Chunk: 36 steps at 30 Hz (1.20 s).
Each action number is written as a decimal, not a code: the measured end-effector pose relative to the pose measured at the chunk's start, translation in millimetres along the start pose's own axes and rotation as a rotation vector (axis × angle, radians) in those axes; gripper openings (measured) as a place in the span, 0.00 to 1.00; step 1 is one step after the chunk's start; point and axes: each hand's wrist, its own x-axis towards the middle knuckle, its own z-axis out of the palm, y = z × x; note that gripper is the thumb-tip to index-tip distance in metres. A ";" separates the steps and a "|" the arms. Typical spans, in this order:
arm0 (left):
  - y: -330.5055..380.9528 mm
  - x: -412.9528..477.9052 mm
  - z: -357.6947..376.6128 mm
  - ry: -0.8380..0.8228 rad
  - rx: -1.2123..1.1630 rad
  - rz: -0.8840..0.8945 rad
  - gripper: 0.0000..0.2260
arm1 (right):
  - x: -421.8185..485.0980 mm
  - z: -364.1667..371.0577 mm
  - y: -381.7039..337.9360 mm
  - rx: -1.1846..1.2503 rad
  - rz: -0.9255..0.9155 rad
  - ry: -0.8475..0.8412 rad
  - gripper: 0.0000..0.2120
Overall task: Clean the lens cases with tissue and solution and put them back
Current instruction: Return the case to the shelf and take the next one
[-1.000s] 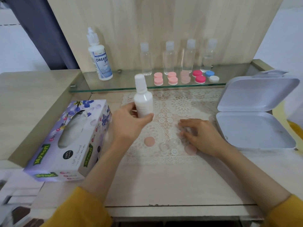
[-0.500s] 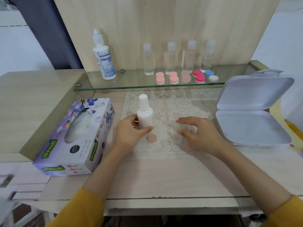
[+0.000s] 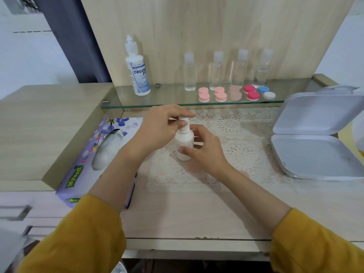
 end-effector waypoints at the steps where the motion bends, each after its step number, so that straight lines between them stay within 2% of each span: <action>1: -1.0 0.1 0.6 0.032 -0.008 0.000 0.10 | -0.3 2.3 1.0 0.004 -0.010 0.019 0.24; 5: -4.1 -1.0 0.8 0.136 -0.007 -0.011 0.09 | -1.2 3.6 2.7 0.031 -0.031 0.038 0.23; 10: -5.4 -6.9 -6.6 -0.008 -0.066 0.065 0.16 | -1.3 1.5 4.0 0.061 -0.031 0.022 0.23; 15: -6.7 -5.9 -8.1 0.120 -0.038 0.028 0.10 | 0.2 0.1 4.9 0.065 -0.035 0.008 0.23; 19: -6.7 -4.4 -11.7 -0.044 -0.060 0.051 0.19 | 1.4 0.5 5.8 0.054 -0.032 0.012 0.24; 24: -3.5 -0.7 -8.1 0.042 -0.058 0.017 0.11 | 2.3 0.2 6.4 0.047 -0.027 0.006 0.24; 29: -3.6 -0.7 -9.9 -0.132 -0.063 0.032 0.20 | 2.6 0.3 6.5 0.045 -0.021 0.010 0.24; 34: -1.1 1.9 -3.3 0.056 0.018 0.026 0.09 | 3.0 0.5 6.9 0.057 -0.004 0.001 0.25; 36: -2.2 2.0 -0.5 0.137 0.040 0.029 0.09 | 3.5 2.2 7.0 0.040 0.011 -0.008 0.26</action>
